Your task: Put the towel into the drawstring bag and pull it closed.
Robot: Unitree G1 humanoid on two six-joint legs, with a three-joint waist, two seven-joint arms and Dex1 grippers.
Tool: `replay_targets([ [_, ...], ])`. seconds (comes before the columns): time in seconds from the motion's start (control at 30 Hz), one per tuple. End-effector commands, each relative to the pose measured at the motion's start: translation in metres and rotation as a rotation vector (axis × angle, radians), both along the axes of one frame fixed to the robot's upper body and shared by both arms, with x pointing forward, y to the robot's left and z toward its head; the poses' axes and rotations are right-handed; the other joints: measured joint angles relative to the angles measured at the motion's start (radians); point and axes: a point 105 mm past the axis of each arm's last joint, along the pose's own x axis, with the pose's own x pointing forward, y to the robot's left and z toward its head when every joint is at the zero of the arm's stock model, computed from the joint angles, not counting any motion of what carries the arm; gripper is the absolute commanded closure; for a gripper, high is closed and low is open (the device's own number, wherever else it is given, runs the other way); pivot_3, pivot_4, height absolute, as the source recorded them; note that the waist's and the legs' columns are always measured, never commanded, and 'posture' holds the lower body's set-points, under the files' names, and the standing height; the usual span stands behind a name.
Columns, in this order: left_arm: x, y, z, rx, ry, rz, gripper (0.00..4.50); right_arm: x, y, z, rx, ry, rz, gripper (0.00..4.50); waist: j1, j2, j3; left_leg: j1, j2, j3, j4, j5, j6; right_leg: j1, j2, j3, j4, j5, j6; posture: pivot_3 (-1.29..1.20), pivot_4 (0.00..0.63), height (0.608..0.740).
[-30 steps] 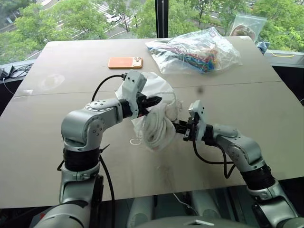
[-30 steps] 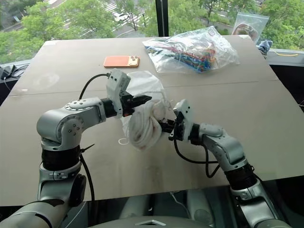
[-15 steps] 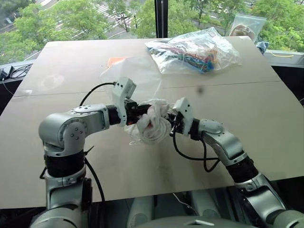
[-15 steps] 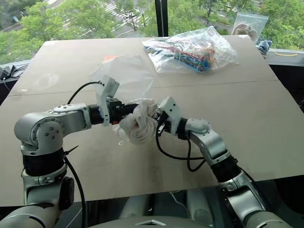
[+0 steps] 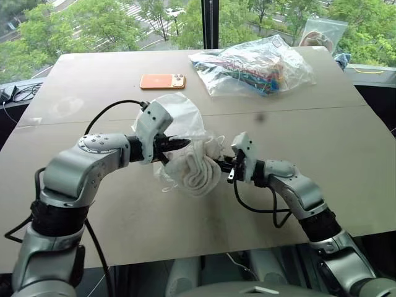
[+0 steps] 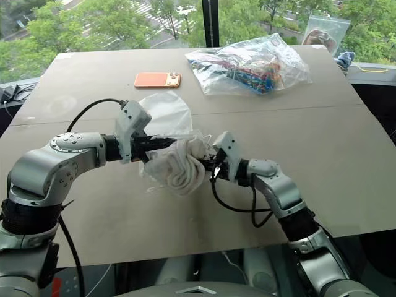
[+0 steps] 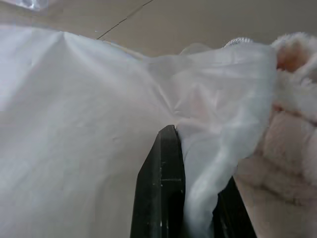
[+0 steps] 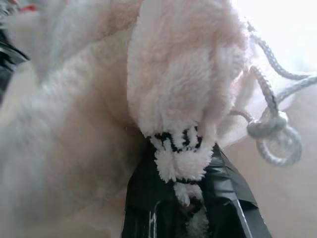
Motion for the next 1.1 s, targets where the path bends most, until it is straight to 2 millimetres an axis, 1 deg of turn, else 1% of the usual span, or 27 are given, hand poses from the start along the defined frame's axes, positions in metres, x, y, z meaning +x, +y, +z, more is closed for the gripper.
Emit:
replay_targets([
  [0.03, 0.001, -0.003, 0.011, 0.018, -0.098, -0.041, 4.5, 0.0, -0.001, 0.012, 0.016, -0.04, 0.001, 4.48, 0.0, 0.0, 0.0, 0.0, 0.0, 0.0, 0.0, 0.0, 0.0, 0.0, 0.0, 0.0, 0.0, 0.0, 0.0, 0.0, 0.15, 0.74],
  [0.17, -0.008, 0.001, 0.006, 0.058, -0.087, -0.127, 4.5, 0.01, -0.006, 0.005, -0.031, -0.048, -0.044, 4.48, -0.003, 0.0, 0.0, 0.0, 0.0, 0.0, 0.0, 0.0, 0.0, 0.0, 0.0, 0.0, 0.0, 0.0, 0.0, 0.0, 0.15, 0.74],
  [0.2, -0.005, 0.007, 0.007, 0.098, -0.12, -0.125, 4.5, 0.008, -0.006, 0.004, -0.027, -0.043, -0.03, 4.48, -0.004, 0.0, 0.0, 0.0, 0.0, 0.001, 0.0, 0.0, 0.0, 0.0, 0.0, 0.0, 0.0, 0.0, 0.0, 0.0, 0.15, 0.74],
  [0.27, 0.004, 0.017, 0.01, 0.155, -0.173, -0.105, 4.5, -0.003, -0.006, 0.008, 0.015, -0.013, 0.048, 4.48, -0.002, 0.0, 0.0, 0.0, 0.0, 0.0, 0.0, 0.0, 0.0, 0.0, 0.0, 0.0, 0.0, 0.0, 0.0, 0.0, 0.15, 0.74],
  [0.3, 0.01, 0.022, 0.012, 0.179, -0.197, -0.085, 4.5, -0.016, -0.006, 0.018, 0.091, 0.021, 0.12, 4.48, -0.001, 0.0, 0.0, 0.0, 0.0, 0.0, 0.0, 0.0, 0.0, -0.001, 0.0, 0.0, 0.0, 0.0, 0.0, 0.0, 0.15, 0.74],
  [0.33, 0.014, 0.026, 0.012, 0.198, -0.214, -0.067, 4.5, -0.026, -0.008, 0.034, 0.198, 0.063, 0.187, 4.48, 0.003, 0.001, 0.0, 0.0, 0.0, 0.0, 0.0, 0.0, 0.0, -0.001, 0.0, 0.0, 0.0, 0.0, 0.0, 0.0, 0.15, 0.74],
  [0.4, 0.017, 0.029, 0.011, 0.21, -0.223, -0.06, 4.5, -0.039, -0.014, 0.059, 0.335, 0.098, 0.268, 4.48, 0.004, 0.001, 0.0, -0.001, 0.0, 0.0, 0.0, 0.0, 0.0, 0.0, 0.0, -0.001, 0.0, 0.0, 0.0, 0.0, 0.15, 0.74],
  [0.5, 0.017, 0.029, 0.007, 0.212, -0.218, -0.068, 4.5, -0.048, -0.02, 0.075, 0.403, 0.102, 0.315, 4.48, 0.003, 0.001, 0.0, -0.001, 0.0, 0.0, 0.001, 0.0, 0.0, 0.0, 0.0, 0.0, 0.0, 0.0, 0.001, 0.0, 0.15, 0.74],
  [0.57, 0.015, 0.026, 0.003, 0.169, -0.174, -0.066, 4.5, -0.054, -0.019, 0.074, 0.375, 0.094, 0.329, 4.48, 0.002, 0.001, 0.0, -0.001, 0.0, -0.001, 0.001, 0.0, 0.0, 0.0, 0.0, -0.001, 0.0, 0.0, 0.001, 0.0, 0.15, 0.74],
  [0.63, 0.013, 0.024, 0.002, 0.13, -0.131, -0.068, 4.5, -0.055, -0.018, 0.074, 0.377, 0.1, 0.325, 4.48, 0.001, 0.001, 0.0, -0.001, 0.0, -0.001, 0.0, 0.0, 0.0, 0.0, 0.0, -0.001, 0.0, -0.001, 0.001, 0.0, 0.15, 0.74],
  [0.7, 0.009, 0.021, 0.003, 0.088, -0.077, -0.086, 4.5, -0.044, -0.017, 0.069, 0.35, 0.082, 0.25, 4.48, -0.002, 0.001, 0.0, -0.001, 0.0, -0.001, 0.0, 0.0, 0.0, 0.0, 0.001, -0.001, 0.0, -0.002, 0.003, 0.0, 0.15, 0.74],
  [0.83, 0.004, 0.017, 0.012, -0.038, 0.037, -0.07, 4.5, -0.016, -0.01, 0.049, 0.222, 0.006, 0.06, 4.48, -0.003, 0.001, 0.0, -0.001, 0.0, 0.0, 0.001, 0.0, 0.0, 0.0, 0.001, -0.001, 0.001, -0.002, 0.004, 0.0, 0.15, 0.74],
  [0.9, 0.001, 0.013, 0.016, -0.086, 0.082, -0.073, 4.5, -0.014, -0.005, 0.04, 0.163, -0.038, 0.049, 4.48, -0.003, 0.001, 0.0, -0.001, 0.0, 0.0, 0.001, 0.0, 0.0, -0.001, 0.001, -0.001, 0.001, -0.002, 0.004, 0.0, 0.15, 0.74],
  [1.0, 0.001, 0.001, 0.028, -0.202, 0.136, -0.047, 4.5, -0.011, 0.009, 0.038, 0.16, -0.053, 0.018, 4.48, -0.001, 0.001, 0.0, -0.001, 0.0, 0.0, 0.001, 0.0, 0.0, -0.001, 0.0, -0.001, 0.001, -0.002, 0.004, 0.0, 0.15, 0.74],
  [1.07, 0.003, -0.005, 0.037, -0.287, 0.177, -0.018, 4.5, -0.006, 0.016, 0.026, 0.071, -0.107, -0.023, 4.48, -0.002, 0.001, 0.0, -0.001, 0.0, -0.001, 0.001, 0.0, 0.0, 0.0, 0.0, -0.001, 0.001, -0.002, 0.004, 0.0, 0.15, 0.74],
  [1.1, 0.003, -0.008, 0.039, -0.309, 0.192, -0.01, 4.5, -0.003, 0.018, 0.024, 0.054, -0.124, -0.049, 4.48, -0.003, 0.0, 0.0, -0.001, 0.0, -0.001, 0.002, 0.0, 0.0, 0.0, 0.0, -0.001, 0.002, -0.002, 0.004, 0.0, 0.15, 0.74],
])
